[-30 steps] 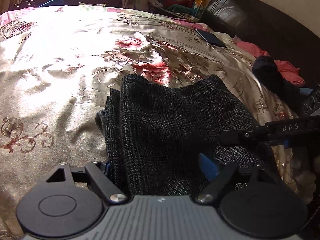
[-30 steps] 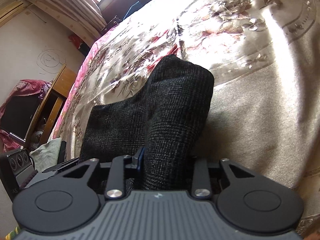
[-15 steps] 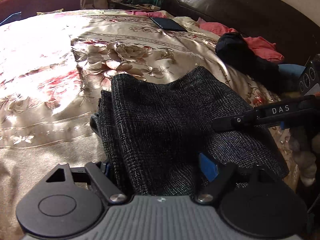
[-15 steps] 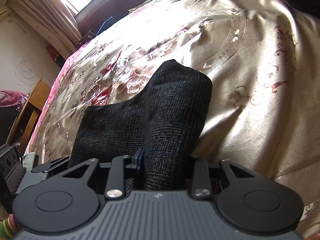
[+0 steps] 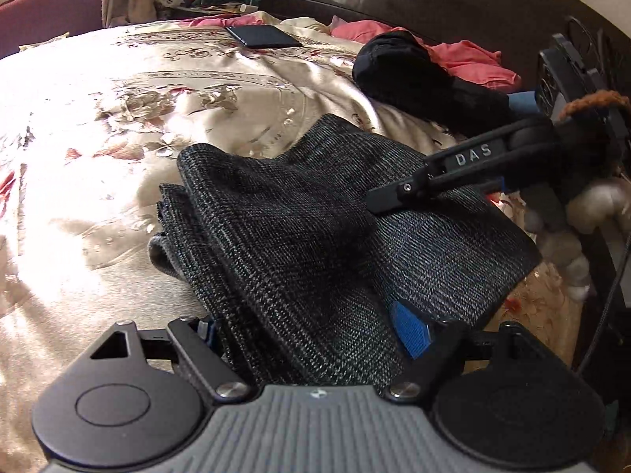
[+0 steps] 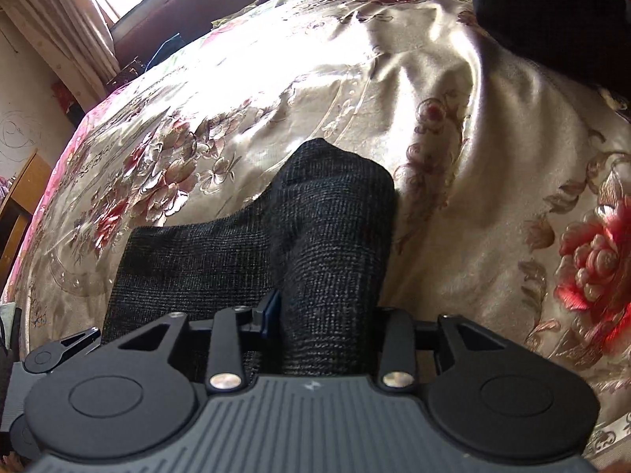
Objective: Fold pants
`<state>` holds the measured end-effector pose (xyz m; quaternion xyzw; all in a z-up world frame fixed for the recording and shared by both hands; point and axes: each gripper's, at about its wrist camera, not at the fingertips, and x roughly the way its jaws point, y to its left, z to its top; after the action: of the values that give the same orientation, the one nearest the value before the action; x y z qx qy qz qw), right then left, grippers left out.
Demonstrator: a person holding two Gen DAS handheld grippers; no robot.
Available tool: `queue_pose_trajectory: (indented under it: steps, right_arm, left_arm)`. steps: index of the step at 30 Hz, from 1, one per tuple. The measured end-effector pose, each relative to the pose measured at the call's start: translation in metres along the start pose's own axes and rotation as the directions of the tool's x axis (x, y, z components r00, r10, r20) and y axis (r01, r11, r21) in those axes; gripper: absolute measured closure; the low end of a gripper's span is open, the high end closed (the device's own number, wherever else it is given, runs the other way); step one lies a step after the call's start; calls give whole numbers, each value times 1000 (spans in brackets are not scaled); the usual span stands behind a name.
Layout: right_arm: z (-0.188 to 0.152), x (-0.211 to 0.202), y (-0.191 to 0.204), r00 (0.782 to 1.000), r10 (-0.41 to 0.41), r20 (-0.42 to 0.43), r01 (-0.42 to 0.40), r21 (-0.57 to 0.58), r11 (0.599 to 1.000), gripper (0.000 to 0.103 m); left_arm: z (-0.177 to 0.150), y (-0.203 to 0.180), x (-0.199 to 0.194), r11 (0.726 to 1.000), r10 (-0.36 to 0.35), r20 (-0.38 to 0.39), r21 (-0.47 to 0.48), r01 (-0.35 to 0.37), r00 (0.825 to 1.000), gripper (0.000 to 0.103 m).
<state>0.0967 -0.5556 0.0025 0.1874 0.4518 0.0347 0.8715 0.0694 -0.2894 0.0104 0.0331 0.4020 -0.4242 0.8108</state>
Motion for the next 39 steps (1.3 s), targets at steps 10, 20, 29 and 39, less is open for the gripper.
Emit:
queue_pose_trajectory:
  steps: [10, 20, 29, 39]
  right_arm:
    - [10, -5, -13, 1000, -18, -1, 18, -58, 998, 56]
    - [7, -67, 9, 942, -128, 311, 158, -74, 985, 58]
    - [-9, 2, 10, 964, -145, 222, 162, -63, 985, 69]
    - [-50, -51, 32, 957, -114, 267, 147, -108, 983, 67]
  left_arm:
    - [-8, -1, -9, 999, -27, 4, -46, 27, 1000, 9]
    - [12, -14, -60, 989, 129, 267, 30, -142, 955, 10]
    - [19, -8, 0, 962, 272, 178, -14, -274, 946, 9]
    - [-6, -13, -14, 956, 286, 184, 20, -294, 940, 7]
